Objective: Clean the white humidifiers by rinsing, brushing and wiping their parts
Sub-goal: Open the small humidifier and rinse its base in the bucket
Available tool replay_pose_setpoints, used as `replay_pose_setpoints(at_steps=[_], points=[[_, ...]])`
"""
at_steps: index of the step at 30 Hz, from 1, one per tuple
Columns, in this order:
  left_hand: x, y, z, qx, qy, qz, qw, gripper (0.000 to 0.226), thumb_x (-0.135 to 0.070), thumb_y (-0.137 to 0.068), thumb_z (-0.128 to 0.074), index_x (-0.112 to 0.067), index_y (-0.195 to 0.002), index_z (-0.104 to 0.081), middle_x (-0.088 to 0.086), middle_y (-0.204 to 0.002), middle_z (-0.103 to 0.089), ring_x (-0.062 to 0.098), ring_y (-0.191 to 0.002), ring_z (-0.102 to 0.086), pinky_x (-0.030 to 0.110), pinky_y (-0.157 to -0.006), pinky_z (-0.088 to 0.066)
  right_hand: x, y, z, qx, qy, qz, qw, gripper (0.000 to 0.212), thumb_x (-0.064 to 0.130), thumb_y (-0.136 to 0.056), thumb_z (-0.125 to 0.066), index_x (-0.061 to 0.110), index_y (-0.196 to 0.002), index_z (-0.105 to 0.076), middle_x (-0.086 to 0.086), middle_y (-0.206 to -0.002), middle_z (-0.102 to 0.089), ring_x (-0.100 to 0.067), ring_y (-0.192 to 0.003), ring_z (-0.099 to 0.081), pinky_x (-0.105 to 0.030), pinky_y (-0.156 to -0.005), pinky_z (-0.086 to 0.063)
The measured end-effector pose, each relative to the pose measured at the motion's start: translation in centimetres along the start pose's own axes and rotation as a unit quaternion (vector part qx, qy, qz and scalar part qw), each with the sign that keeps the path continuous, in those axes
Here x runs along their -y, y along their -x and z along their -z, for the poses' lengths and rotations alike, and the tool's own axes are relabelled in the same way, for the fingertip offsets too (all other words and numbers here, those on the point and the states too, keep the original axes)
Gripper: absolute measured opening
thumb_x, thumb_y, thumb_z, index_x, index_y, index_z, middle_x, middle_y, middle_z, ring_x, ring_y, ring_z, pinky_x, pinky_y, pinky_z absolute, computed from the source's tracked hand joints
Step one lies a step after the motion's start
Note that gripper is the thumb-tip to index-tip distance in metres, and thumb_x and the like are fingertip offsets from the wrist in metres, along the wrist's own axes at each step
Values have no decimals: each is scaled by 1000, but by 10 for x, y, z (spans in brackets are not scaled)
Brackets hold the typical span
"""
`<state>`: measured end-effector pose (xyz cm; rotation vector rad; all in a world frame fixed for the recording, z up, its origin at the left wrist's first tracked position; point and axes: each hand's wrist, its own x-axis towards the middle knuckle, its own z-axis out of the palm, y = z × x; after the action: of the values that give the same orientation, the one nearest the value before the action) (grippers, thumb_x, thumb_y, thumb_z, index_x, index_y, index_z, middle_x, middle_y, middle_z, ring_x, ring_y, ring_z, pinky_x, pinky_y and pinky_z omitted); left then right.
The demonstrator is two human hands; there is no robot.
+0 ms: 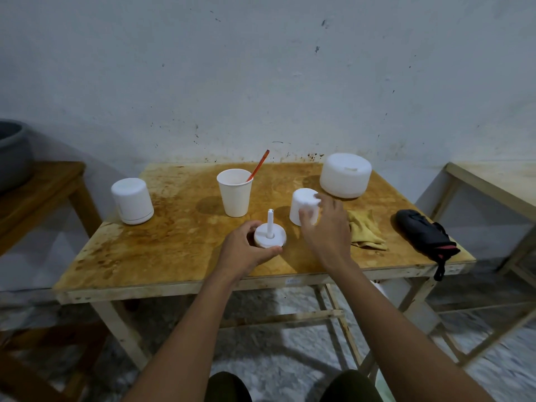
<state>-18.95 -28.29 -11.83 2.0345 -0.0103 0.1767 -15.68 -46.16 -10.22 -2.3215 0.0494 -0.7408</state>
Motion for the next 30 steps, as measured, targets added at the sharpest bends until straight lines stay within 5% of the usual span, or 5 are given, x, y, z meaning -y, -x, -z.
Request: replay_pose_setpoints(at_steps=[5,11,19,23,30], points=[[-2,3,3,11,13,-11,1000,70,-32,-68,-88,-20,-131,-58,-6,-122,-64,8,-106,-59,19,-80,-51,17,19,0,236,-9,-55,970,32,41,-98,-49,23,-117,-68,5,-108,-67,-14,-97,-60,-28,-72,-45],[-12,7,10,37,63,-18,997,67,-27,-70,-87,-20,-130,-57,-10,-117,-63,2,-102,-59,7,-68,-47,27,14,11,306,-105,-112,939,35,33,-102,-44,17,-79,-65,-2,-80,-61,-11,-75,-55,-24,-62,-39],[-34,14,2,71,76,-63,993,85,-40,-62,-89,-22,-137,-53,-9,-133,-59,8,-121,-54,28,-101,-47,13,19,45,300,-355,-230,855,25,21,-97,-53,3,-104,-69,-7,-69,-65,-19,-74,-61,-32,-69,-52],[-57,26,-14,114,138,-53,982,60,-29,-80,-79,-20,-135,-56,-11,-126,-63,-1,-107,-61,11,-79,-51,-1,26,87,261,-394,-237,849,24,18,-100,-51,2,-111,-66,-2,-65,-65,-19,-74,-66,-30,-69,-53],[-79,61,-80,196,283,41,938,41,-18,-94,-63,-14,-134,-56,4,-113,-73,27,-105,-69,44,-98,-53,-48,51,148,198,-396,-260,858,27,15,-100,-52,-2,-117,-63,-8,-74,-65,-18,-67,-63,-29,-64,-52]])
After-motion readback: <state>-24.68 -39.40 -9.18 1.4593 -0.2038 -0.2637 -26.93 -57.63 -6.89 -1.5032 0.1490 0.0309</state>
